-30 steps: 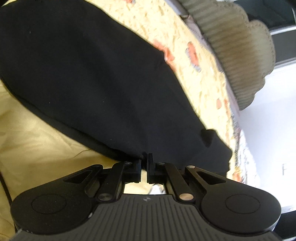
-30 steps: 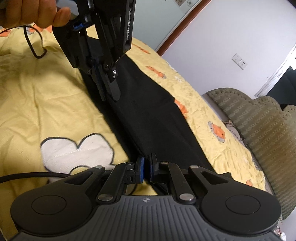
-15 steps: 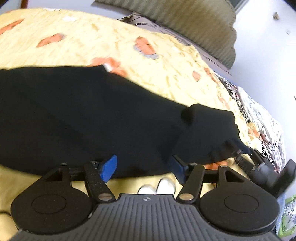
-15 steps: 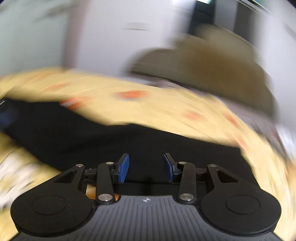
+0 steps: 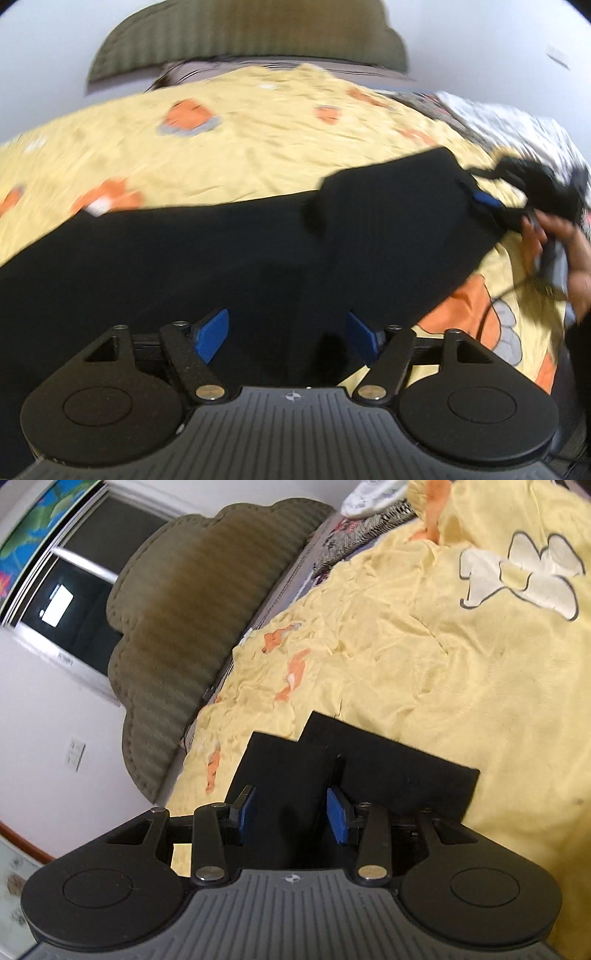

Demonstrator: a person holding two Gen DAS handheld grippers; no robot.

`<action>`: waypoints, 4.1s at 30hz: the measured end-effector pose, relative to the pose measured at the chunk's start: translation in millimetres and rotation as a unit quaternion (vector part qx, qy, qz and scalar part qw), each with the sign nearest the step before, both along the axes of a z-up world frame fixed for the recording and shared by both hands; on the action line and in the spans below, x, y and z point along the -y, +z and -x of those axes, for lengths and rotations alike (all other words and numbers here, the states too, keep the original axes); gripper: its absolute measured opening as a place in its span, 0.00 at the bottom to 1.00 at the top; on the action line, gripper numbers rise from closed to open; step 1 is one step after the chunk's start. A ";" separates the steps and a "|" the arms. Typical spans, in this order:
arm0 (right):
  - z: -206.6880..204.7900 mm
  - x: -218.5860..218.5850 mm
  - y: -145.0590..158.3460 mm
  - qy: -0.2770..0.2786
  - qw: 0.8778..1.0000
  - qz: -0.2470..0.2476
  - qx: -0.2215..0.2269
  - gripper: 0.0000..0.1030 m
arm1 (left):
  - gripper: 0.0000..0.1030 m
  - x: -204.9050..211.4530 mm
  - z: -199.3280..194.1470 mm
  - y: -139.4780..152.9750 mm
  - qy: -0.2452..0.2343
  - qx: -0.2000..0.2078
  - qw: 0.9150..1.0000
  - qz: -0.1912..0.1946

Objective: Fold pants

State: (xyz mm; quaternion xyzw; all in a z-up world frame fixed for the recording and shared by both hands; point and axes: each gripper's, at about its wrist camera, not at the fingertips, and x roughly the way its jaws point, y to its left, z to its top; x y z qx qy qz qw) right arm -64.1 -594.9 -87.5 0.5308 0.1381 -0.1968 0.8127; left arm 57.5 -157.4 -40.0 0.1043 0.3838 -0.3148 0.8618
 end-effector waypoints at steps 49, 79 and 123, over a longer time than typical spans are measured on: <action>-163.1 -133.4 35.9 0.326 0.840 0.374 -0.218 0.36 | 0.94 10.2 -127.0 -19.8 0.129 0.004 0.989 -0.069; -103.5 -37.5 35.4 0.192 0.875 0.366 -0.250 1.00 | 0.99 20.4 -53.4 -16.2 0.095 0.059 0.991 -0.070; 56.3 -1.7 11.3 0.050 0.998 0.037 -0.007 1.00 | 1.00 -14.9 -60.6 -28.7 0.158 0.084 0.981 -0.077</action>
